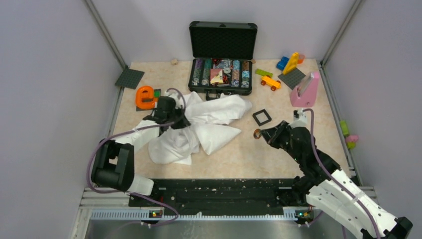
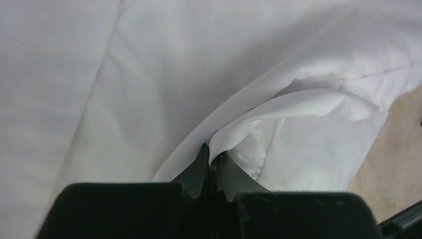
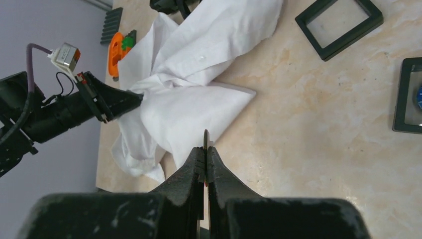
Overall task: Remove the brooch from the garment
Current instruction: Move the clothes to the center of the board.
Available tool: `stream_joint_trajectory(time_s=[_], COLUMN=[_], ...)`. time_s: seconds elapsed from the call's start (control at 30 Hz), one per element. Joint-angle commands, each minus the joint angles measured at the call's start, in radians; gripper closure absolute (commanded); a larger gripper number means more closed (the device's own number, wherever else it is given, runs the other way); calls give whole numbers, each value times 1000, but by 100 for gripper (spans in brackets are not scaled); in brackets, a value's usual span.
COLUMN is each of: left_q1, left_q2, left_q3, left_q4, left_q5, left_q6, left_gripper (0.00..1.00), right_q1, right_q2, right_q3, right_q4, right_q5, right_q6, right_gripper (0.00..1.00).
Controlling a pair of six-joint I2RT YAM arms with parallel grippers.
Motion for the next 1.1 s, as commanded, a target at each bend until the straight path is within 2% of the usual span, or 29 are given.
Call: stream_joint_trajectory(time_s=[0.0,0.07,0.13,0.33,0.43,0.47,0.5,0.53,0.57,0.67,0.73,0.83,0.9,0.97,1.07], left_q1=[220,302,317,307,294,295,295,295,295,296,297,297,294,280,193], left_q2=[-87,-154,-211,-300,-385,-421,-459,-498,-539,-657,-742,-868,-895,-873,-815], left_q3=[-90,-144,-173,-127,-153,-167,-193,-221,-250,-322,-366,-415,-433,-421,-376], left_q4=[186,264,319,223,198,197,218,247,265,260,275,352,452,508,487], left_q5=[31,-15,-63,64,76,68,56,30,-49,-281,-322,-225,-13,111,119], left_q6=[-162,-214,-211,-125,-117,-128,-138,-160,-192,-299,-303,-242,-153,-124,-64], left_gripper=[100,100,100,100,100,95,36,8,3,1,1,1,2,2,4], right_q1=[-31,-40,-46,-92,-146,-170,-192,-209,-218,-223,-224,-223,-224,-223,-224], right_q2=[20,23,25,67,135,161,189,215,238,272,274,273,276,284,301], right_q3=[-2,-11,-20,-52,-92,-108,-122,-131,-135,-128,-116,-93,-77,-63,-28], right_q4=[80,90,103,169,269,320,383,415,439,458,440,407,398,392,382], right_q5=[-109,-138,-157,-295,-446,-509,-563,-601,-624,-632,-615,-592,-593,-602,-618], right_q6=[-31,-31,-28,-30,-5,8,22,33,35,20,0,-33,-49,-64,-89], right_gripper=[100,100,100,100,100,100,100,100,100,100,100,100,100,100,100])
